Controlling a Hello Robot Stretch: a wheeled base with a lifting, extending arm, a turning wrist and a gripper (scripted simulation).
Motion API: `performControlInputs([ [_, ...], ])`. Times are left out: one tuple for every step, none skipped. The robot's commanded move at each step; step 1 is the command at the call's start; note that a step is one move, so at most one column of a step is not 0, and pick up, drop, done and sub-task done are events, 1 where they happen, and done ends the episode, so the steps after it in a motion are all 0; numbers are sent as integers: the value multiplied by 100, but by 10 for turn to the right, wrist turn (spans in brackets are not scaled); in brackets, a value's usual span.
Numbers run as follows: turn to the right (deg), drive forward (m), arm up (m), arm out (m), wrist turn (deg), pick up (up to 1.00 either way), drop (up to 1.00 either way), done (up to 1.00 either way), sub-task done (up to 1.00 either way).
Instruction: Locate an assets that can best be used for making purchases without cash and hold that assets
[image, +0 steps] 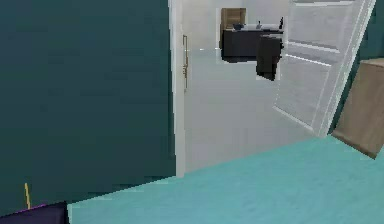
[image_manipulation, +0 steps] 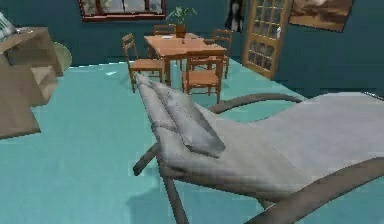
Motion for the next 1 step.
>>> performControlInputs([
  [0, 30, 0, 0, 0, 0, 0, 0, 0],
])
